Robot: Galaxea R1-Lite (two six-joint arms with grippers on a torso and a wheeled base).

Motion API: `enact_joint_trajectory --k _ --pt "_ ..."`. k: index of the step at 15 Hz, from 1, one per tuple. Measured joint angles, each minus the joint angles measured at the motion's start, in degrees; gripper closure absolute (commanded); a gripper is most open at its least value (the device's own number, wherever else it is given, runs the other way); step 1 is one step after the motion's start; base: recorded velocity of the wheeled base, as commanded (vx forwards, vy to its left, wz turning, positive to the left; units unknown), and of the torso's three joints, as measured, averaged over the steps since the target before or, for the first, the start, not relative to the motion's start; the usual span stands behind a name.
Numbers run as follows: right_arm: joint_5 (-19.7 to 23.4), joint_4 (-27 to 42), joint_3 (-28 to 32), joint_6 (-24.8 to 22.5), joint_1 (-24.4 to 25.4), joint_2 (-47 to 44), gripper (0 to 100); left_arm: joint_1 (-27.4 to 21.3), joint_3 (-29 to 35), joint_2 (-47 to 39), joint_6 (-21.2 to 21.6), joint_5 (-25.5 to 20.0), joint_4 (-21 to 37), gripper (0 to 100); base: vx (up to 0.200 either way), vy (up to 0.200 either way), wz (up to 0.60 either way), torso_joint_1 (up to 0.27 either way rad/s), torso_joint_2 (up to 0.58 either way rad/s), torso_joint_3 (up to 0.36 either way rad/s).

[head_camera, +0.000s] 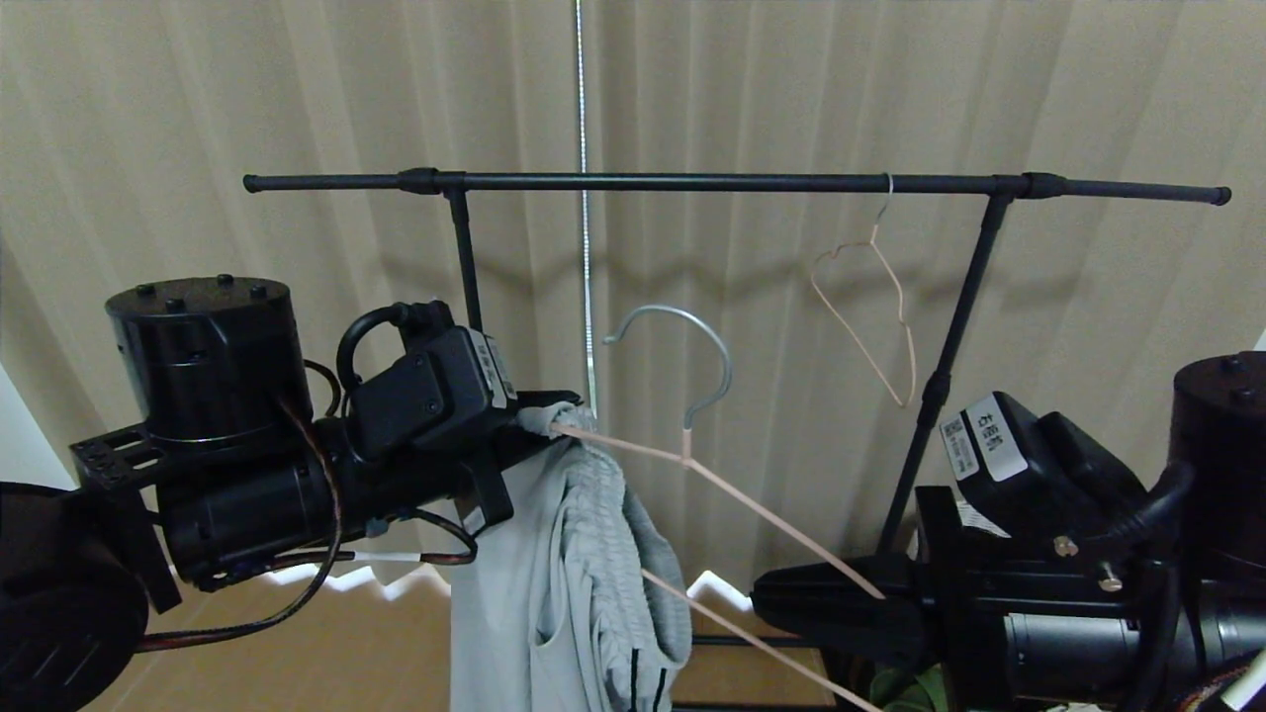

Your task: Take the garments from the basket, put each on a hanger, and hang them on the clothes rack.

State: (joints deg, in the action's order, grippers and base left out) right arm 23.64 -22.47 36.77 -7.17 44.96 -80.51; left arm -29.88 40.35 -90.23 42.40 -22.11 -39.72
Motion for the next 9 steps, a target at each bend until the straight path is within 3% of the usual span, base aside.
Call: enact_joint_trajectory --k 1,2,6,9 --pt "0.0 0.0 0.0 0.0 0.0 0.1 100 0.0 -0.1 0.1 -1.0 0.0 0.0 100 0.0 0.0 0.0 0.0 0.0 0.0" --pt "-0.2 0.0 0.0 0.0 -0.1 0.1 0 0.1 -0.3 0.1 -2.1 0.0 0.0 100 0.0 0.0 0.0 0.0 0.0 0.0" --pt "-1.5 -0.5 0.2 -0.1 -1.2 0.2 0 0.9 -0.8 0.2 -3.3 1.0 0.1 100 0.0 0.0 0.0 0.0 0.0 0.0" --pt "-4.2 -3.7 0.4 -1.2 -4.7 0.4 0 2.5 -2.3 0.2 -3.2 5.5 0.1 100 0.0 0.0 0.0 0.0 0.0 0.0"
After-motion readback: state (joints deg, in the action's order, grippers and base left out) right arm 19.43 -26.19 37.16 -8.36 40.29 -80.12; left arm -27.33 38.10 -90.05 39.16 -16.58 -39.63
